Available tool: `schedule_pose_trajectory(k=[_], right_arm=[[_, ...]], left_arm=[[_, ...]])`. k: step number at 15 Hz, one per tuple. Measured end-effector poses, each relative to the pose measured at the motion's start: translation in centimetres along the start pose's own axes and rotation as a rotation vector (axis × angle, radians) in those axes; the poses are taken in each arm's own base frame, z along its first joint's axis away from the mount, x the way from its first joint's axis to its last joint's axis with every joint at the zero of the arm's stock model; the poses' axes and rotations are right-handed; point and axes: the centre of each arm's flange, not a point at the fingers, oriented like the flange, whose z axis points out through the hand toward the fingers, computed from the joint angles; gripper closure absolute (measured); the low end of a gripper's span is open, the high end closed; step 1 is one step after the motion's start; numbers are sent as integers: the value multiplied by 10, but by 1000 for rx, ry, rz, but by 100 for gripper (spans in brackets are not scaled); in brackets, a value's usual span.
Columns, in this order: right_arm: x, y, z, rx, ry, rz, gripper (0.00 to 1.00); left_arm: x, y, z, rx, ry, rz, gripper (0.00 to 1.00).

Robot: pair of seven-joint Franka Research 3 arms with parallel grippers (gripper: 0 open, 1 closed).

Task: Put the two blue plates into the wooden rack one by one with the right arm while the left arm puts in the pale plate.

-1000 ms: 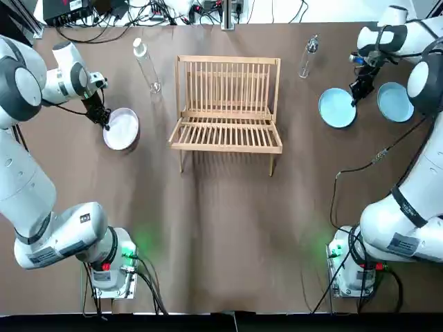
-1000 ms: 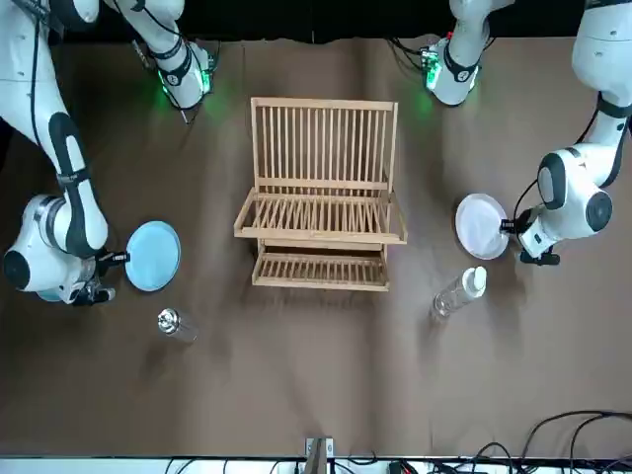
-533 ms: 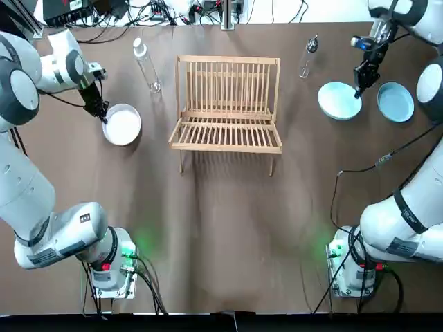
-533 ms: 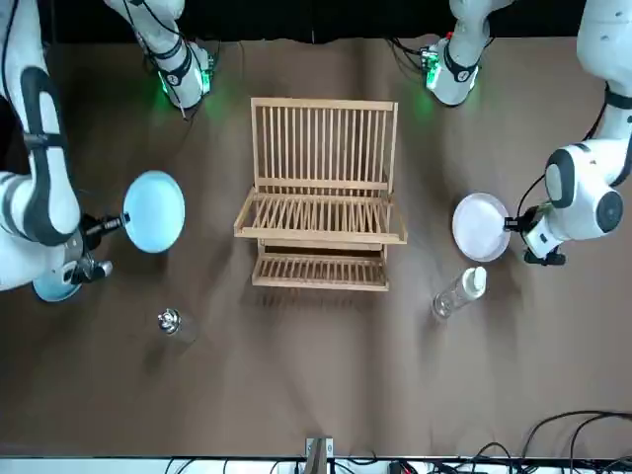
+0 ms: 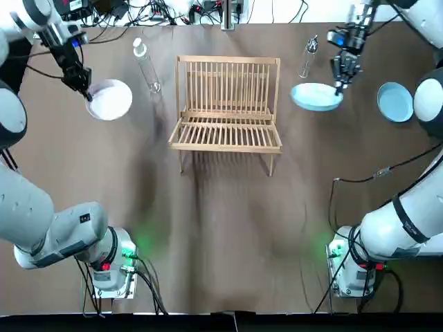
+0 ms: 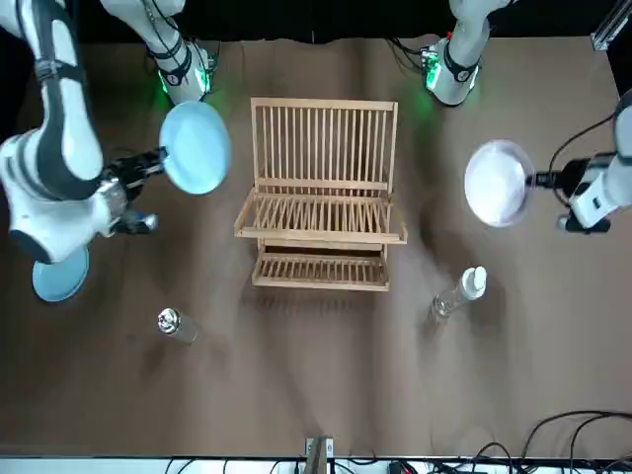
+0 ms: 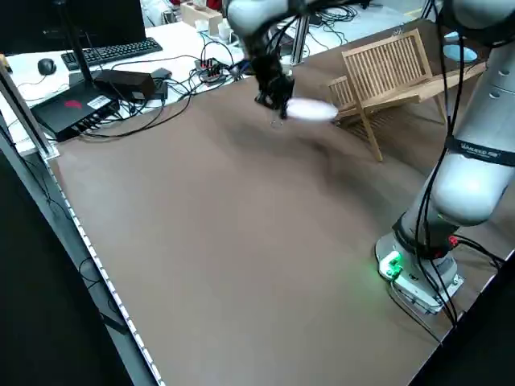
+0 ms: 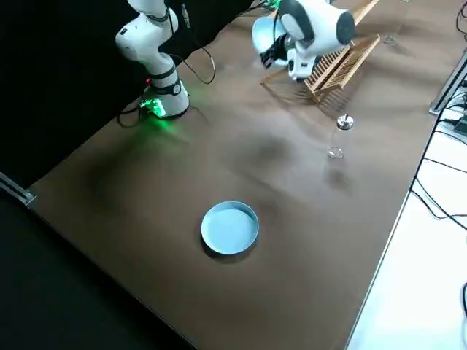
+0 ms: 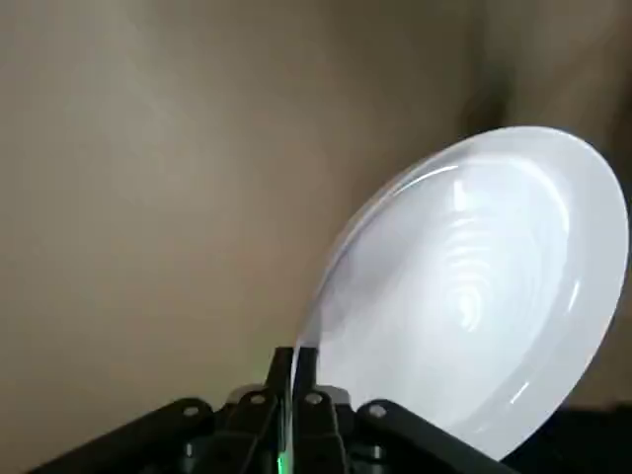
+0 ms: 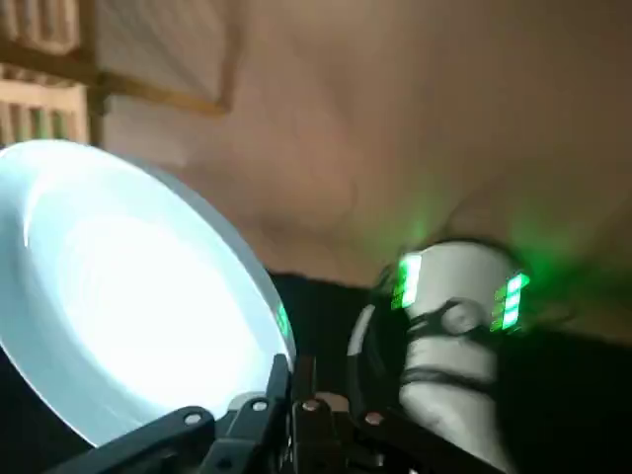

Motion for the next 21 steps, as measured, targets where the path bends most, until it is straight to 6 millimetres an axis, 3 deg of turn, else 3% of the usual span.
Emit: schedule_pose_trajectory(k=[2,4,7,8,9,12,19,21], right_arm=[[0,-45,18,42,-43,40,98],[-1,-81,34,68,-79,60,98],[7,-128,59,80,-93,106,98],[20,-152,77,80,-80,144,98],[29,-160,87,78,-81,158,98],[53,-171,109,70,-81,181,98],[51,-171,107,70,-83,188,98],[51,-171,106,73,-83,189,98]], left_arm=[[-23,24,-26,-83,-61,-41,96],[-33,63,-36,-112,-124,-92,96],[-31,155,-16,-67,-220,-232,96],[-30,213,8,-56,-294,-318,96],[-29,234,20,-52,-327,-338,96],[-27,272,43,-35,-376,-358,96],[-14,339,93,20,-355,-440,96],[-12,350,106,32,-361,-446,96]])
